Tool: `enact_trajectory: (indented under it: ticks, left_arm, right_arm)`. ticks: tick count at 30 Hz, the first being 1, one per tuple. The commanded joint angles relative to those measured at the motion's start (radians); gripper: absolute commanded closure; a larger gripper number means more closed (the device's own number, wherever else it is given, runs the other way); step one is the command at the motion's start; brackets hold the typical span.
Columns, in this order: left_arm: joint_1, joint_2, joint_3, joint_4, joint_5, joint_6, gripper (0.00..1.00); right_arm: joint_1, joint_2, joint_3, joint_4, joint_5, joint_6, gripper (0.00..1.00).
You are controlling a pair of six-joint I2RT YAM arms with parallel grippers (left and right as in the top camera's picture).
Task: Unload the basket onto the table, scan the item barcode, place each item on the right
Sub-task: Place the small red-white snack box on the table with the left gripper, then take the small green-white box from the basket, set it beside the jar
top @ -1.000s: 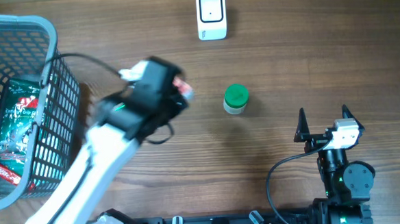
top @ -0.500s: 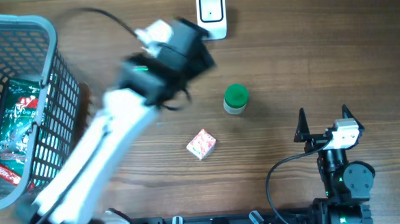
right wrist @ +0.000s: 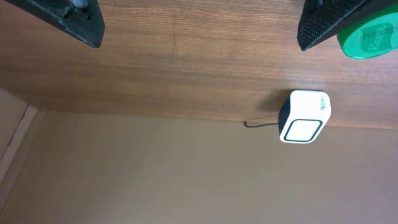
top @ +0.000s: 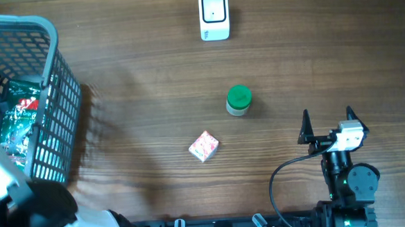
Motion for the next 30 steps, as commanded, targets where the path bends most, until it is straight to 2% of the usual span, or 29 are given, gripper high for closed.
enact_trajectory:
  ticks: [1,4,9,15,17,19,21,22,25,27,28,29,30]
  left_arm:
    - [-0.046,0.151,-0.004,0.012,0.024,-0.296,0.0]
    - [-0.096,0.27,-0.004,0.04,0.015,-0.459,0.0]
    - [-0.136,0.399,-0.004,0.091,-0.074,-0.487,0.0]
    - [-0.131,0.475,-0.019,0.091,-0.093,-0.479,0.01]
    - [-0.131,0.476,-0.019,0.087,-0.093,-0.393,0.06]
    - [-0.132,0.478,-0.023,0.087,-0.102,-0.298,0.18]
    - [-0.132,0.478,-0.047,0.089,-0.105,-0.299,0.29]
    - [-0.132,0.478,-0.066,0.095,-0.105,-0.302,0.32]
    - [-0.132,0.478,-0.146,0.15,-0.103,-0.301,0.32]
    - [-0.132,0.478,-0.169,0.154,-0.1,-0.297,0.48]
    - [-0.132,0.477,-0.168,0.159,-0.1,-0.266,0.64]
    - [-0.125,0.472,-0.168,0.168,-0.1,-0.217,0.74]
    - [-0.116,0.465,-0.167,0.174,-0.089,-0.183,0.77]
  right_arm:
    - [0.0,-0.007,-0.001,0.003,0.007,0.013,0.01]
    - [0.0,-0.007,-0.001,0.003,0.007,0.013,0.0]
    - [0.0,-0.007,-0.001,0.003,0.007,0.013,0.0]
    - [0.0,-0.007,-0.001,0.003,0.007,0.013,0.0]
    - [0.0,-0.007,-0.001,0.003,0.007,0.012,0.0]
    - [0.0,-0.007,-0.001,0.003,0.007,0.013,0.01]
    - [0.0,-0.007,-0.001,0.003,0.007,0.013,0.0]
    - [0.0,-0.007,-0.001,0.003,0.007,0.013,0.0]
    - [0.0,-0.007,-0.001,0.003,0.007,0.013,0.0]
    - [0.0,-0.007,-0.001,0.003,0.007,0.013,0.0]
    - [0.0,-0.007,-0.001,0.003,0.007,0.013,0.0]
    - [0.0,-0.007,-0.001,0.003,0.007,0.013,0.0]
    - [0.0,-0.007,-0.001,0.003,0.007,0.013,0.0]
